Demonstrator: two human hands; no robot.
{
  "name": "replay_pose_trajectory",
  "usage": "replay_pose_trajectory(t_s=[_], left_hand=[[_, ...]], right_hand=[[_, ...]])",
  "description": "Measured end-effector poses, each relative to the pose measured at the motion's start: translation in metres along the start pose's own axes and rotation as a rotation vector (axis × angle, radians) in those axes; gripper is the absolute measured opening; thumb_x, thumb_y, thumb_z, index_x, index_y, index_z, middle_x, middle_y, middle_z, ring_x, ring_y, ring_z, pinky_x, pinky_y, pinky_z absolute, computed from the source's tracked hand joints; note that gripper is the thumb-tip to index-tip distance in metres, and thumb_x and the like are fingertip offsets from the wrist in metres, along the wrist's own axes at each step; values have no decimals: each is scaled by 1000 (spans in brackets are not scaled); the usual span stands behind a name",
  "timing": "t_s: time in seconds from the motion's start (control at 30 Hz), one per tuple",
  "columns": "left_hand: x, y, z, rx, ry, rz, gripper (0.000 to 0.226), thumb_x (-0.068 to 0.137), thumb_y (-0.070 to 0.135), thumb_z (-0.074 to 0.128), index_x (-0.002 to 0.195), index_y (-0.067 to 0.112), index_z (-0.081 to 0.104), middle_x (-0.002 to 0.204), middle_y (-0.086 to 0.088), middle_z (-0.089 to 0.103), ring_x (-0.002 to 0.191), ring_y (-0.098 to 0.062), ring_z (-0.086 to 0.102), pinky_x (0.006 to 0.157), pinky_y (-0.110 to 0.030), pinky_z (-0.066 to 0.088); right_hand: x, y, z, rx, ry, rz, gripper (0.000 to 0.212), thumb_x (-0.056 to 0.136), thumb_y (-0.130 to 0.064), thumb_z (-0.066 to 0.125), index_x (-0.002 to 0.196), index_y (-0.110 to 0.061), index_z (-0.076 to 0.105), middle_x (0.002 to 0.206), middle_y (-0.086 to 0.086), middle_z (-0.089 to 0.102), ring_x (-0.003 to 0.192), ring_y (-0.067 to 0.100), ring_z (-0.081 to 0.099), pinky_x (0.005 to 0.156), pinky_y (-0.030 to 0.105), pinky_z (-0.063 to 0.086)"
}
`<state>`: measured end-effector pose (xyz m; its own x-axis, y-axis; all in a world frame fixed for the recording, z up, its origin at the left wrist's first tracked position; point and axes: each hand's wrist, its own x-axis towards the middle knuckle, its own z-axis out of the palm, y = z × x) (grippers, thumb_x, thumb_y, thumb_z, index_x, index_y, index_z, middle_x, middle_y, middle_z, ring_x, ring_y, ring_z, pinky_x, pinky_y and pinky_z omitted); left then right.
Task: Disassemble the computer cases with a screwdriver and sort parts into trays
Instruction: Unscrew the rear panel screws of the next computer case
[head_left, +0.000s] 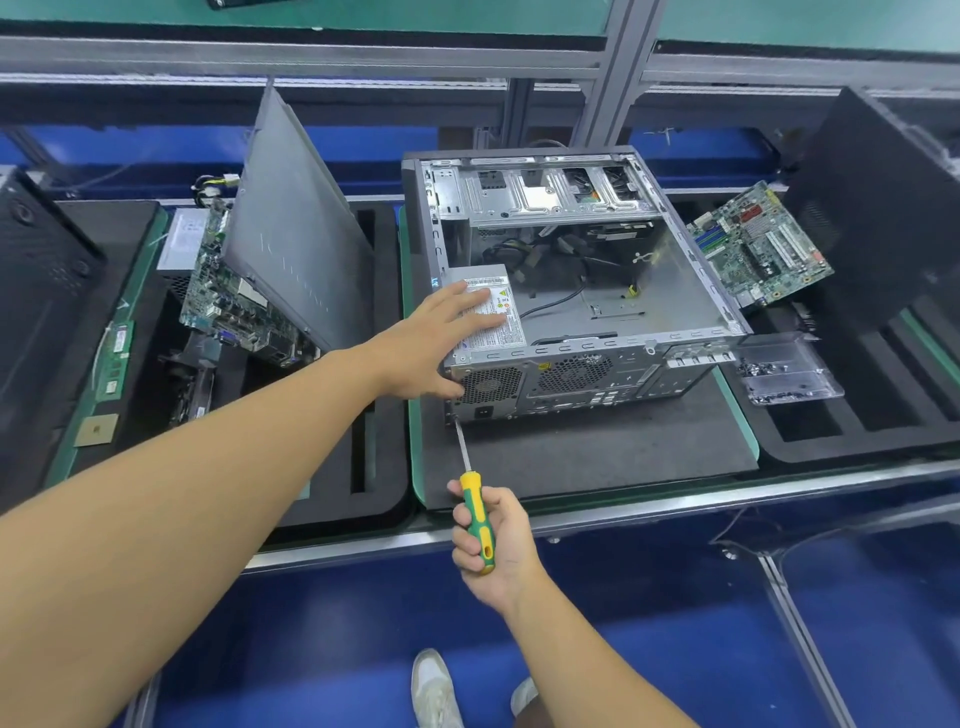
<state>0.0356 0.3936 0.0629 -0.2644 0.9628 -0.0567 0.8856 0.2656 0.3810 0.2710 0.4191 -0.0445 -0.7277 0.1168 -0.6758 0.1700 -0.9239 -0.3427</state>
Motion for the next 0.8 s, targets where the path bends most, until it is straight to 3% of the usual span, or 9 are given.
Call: replay_pose_trajectory(t_s=[0.2,0.37,0.47,0.53,0.57,0.63,0.67,0.7,0.8], left_hand=[[0,3,3,41,13,-4,100,81,27,81,157,37,16,166,9,-2,152,-13,-13,123,-41,10],[-2,6,3,59,7,-22,99,83,27,79,158,37,14,166,10,-5,152,-13,-14,123,-41,10],[-3,12,-2,112,-4,-38,99,84,30,78,158,35,12,167,6,-4,153,-16,-11,122,-38,8],[-11,22,-1,193,52,-109,100,83,38,75,158,33,9,167,3,0,153,-20,-3,121,-42,10],[-20,30,5,193,159,-185,97,82,41,74,157,31,12,165,1,8,152,-22,8,120,-46,16],[-46,47,31,43,521,-387,70,82,36,72,141,23,37,142,-2,39,129,-24,39,105,-43,38],[-60,56,50,-101,664,-520,46,84,34,70,121,20,47,121,-1,50,110,-22,48,91,-38,45],[-72,64,68,-294,674,-674,30,86,37,69,101,18,49,100,1,53,93,-21,51,78,-34,46],[-85,88,107,-937,168,-1050,50,83,59,69,67,14,54,62,1,57,64,-18,55,56,-28,43]], right_hand=[[-1,-4,-2,-241,108,-77,35,104,-25,41,103,-4,70,70,4,54,47,13,41,38,23,29],[-7,16,20,-762,419,-388,19,100,-27,52,88,-14,53,70,-1,51,57,17,41,53,32,37],[-6,20,33,-986,568,-452,17,96,-28,54,86,-21,42,68,-7,51,59,15,44,53,30,37],[-4,16,34,-1064,565,-438,20,98,-26,54,88,-22,37,74,-3,54,62,15,46,53,30,37],[-4,14,33,-1063,554,-427,21,98,-25,55,89,-21,36,77,-2,55,62,15,46,53,30,38],[-7,10,34,-1046,537,-426,22,99,-23,57,91,-20,37,84,1,57,65,13,48,54,28,39],[-8,9,34,-1056,534,-438,21,98,-22,58,92,-19,38,88,2,58,68,13,50,54,28,39],[-10,9,34,-1073,534,-450,21,98,-22,59,94,-18,39,93,4,57,71,14,52,57,30,41],[-17,8,34,-1121,478,-485,20,93,-17,57,98,-12,39,105,7,49,81,21,55,64,36,46]])
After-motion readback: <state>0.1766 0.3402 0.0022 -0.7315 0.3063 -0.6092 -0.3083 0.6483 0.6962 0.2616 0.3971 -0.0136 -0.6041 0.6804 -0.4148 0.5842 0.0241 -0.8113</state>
